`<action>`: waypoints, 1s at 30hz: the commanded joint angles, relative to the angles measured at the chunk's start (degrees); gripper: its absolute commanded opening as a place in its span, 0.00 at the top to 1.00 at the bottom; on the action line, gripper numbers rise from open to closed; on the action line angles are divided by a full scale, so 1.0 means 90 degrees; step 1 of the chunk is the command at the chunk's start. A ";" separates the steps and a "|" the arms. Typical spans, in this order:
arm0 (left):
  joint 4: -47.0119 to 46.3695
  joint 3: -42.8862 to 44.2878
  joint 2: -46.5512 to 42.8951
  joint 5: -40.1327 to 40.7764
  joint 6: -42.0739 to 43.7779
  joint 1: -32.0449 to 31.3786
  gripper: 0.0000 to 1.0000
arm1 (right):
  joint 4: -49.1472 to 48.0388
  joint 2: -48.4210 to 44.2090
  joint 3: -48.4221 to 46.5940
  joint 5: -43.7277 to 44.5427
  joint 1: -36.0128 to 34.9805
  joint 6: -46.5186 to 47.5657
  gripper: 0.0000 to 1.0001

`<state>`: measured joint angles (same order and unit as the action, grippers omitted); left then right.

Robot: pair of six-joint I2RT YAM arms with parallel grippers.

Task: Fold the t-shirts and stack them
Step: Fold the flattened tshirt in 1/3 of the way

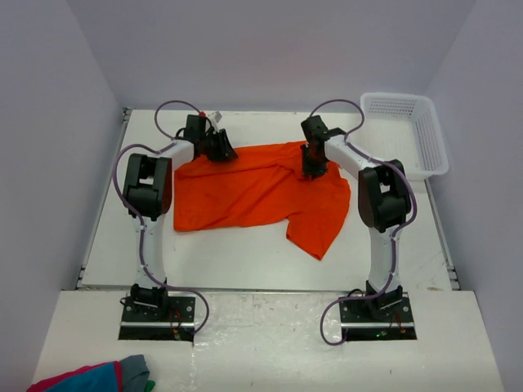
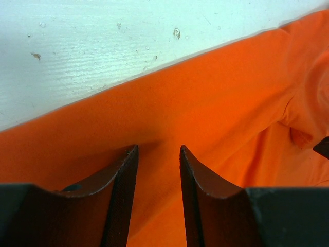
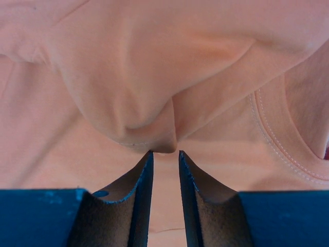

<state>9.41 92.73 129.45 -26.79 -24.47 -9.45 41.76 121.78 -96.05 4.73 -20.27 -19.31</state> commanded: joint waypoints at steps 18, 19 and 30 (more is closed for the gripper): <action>-0.0430 -0.0322 -0.0369 -0.0364 -0.0045 0.0123 0.60 | 0.0067 0.0463 -0.0382 -0.0086 -0.0140 -0.0149 0.74; -0.0430 -0.0342 -0.0379 -0.0373 -0.0035 0.0123 0.60 | 0.0048 0.0473 -0.0382 -0.0106 -0.0130 -0.0140 0.76; -0.0489 -0.0391 -0.0301 -0.0257 -0.0123 0.0191 0.60 | 0.0097 0.0444 -0.0392 0.0089 -0.0160 -0.0266 0.87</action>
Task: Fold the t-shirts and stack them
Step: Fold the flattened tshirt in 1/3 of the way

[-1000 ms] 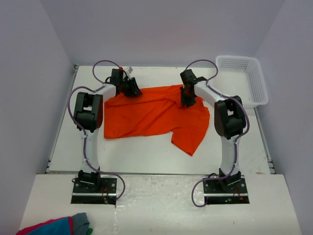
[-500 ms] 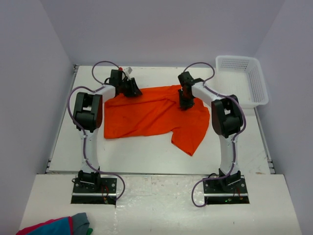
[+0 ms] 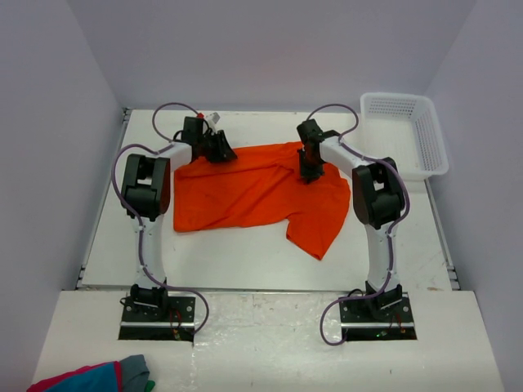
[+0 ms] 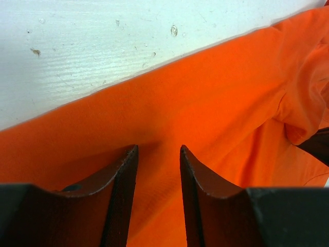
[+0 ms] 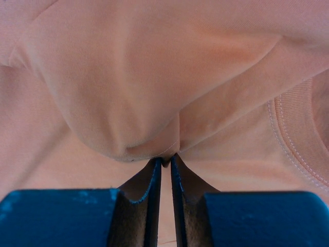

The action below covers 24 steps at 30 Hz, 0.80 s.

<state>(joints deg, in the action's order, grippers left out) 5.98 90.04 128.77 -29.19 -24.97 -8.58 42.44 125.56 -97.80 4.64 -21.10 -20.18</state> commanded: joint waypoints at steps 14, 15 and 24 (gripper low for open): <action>0.0517 0.0464 0.0633 0.0470 -0.0428 0.0191 0.69 | 0.0050 -0.0601 0.0192 0.0665 -0.0155 -0.0247 0.94; 0.0556 0.0493 0.0672 0.0509 -0.0458 0.0191 0.71 | 0.0060 -0.0630 0.0212 0.0695 -0.0155 -0.0247 0.95; 0.0927 0.0669 0.0887 0.0802 -0.0536 0.0230 0.94 | 0.0109 -0.0913 0.0378 0.0890 -0.0155 -0.0238 1.00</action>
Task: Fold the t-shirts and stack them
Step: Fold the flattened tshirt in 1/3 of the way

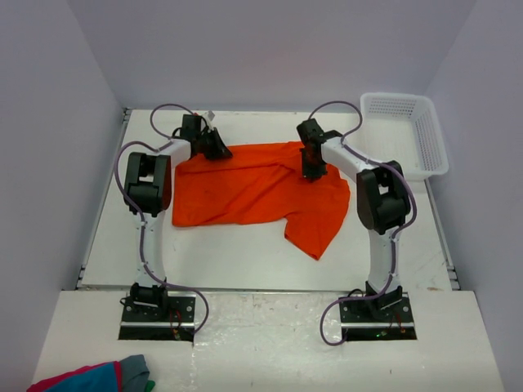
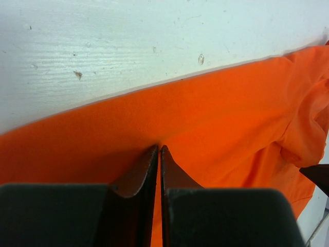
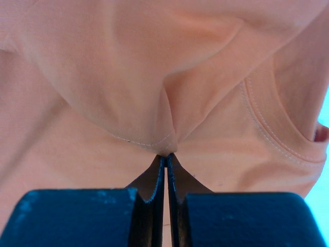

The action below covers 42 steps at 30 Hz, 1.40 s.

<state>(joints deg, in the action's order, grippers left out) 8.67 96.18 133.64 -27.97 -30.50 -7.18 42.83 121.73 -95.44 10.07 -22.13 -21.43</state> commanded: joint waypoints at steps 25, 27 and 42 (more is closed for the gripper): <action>0.0717 -0.0071 0.0248 0.0725 0.0108 0.0192 0.93 | 0.0378 -0.1250 0.0907 0.1234 0.0086 -0.0246 1.00; 0.0707 -0.0081 0.0248 0.0715 0.0098 0.0192 0.93 | 0.0378 -0.1299 0.0946 0.1313 0.0173 -0.0294 1.00; 0.0726 -0.0062 0.0248 0.0676 0.0176 0.0192 0.92 | 0.0485 -0.0889 0.0761 0.1470 0.0516 -0.0178 1.00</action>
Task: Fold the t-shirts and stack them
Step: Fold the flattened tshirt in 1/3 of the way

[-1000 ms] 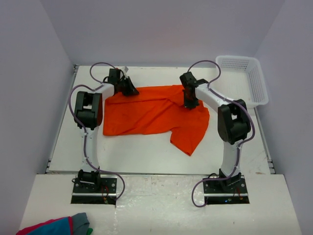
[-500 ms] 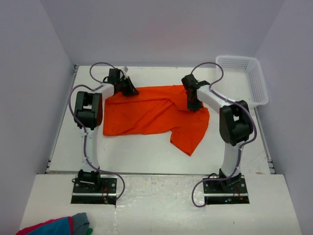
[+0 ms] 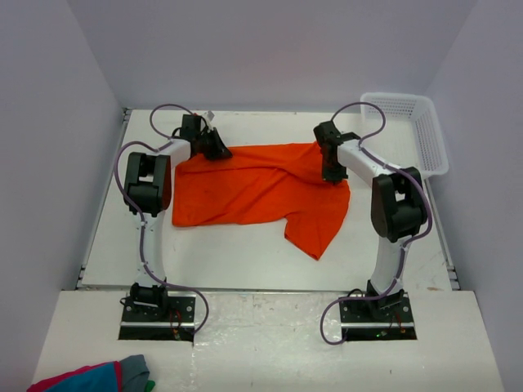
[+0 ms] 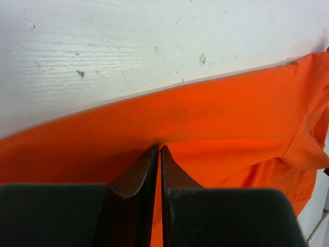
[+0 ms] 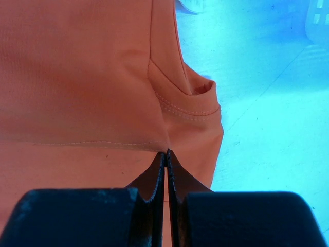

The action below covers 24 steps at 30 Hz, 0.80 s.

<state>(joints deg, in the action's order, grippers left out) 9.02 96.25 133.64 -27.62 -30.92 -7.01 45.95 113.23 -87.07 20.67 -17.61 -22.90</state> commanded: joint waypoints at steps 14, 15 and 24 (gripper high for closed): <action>0.0717 -0.0089 0.0219 0.0647 0.0271 0.0183 0.91 | 0.0246 0.0300 -0.0591 0.0066 0.0052 0.0005 0.69; 0.0717 -0.0098 0.0200 0.0647 0.0281 0.0183 0.91 | 0.0207 0.0193 -0.0522 0.0125 0.0033 -0.0014 0.63; 0.0531 -0.0391 -0.0444 0.0578 0.0261 0.0183 0.90 | -0.0086 -0.0929 -0.0033 -0.0146 -0.0026 0.0161 0.57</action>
<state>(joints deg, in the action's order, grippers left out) 9.17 94.54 132.00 -26.61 -30.79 -6.68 46.76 111.68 -87.18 20.21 -17.63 -21.91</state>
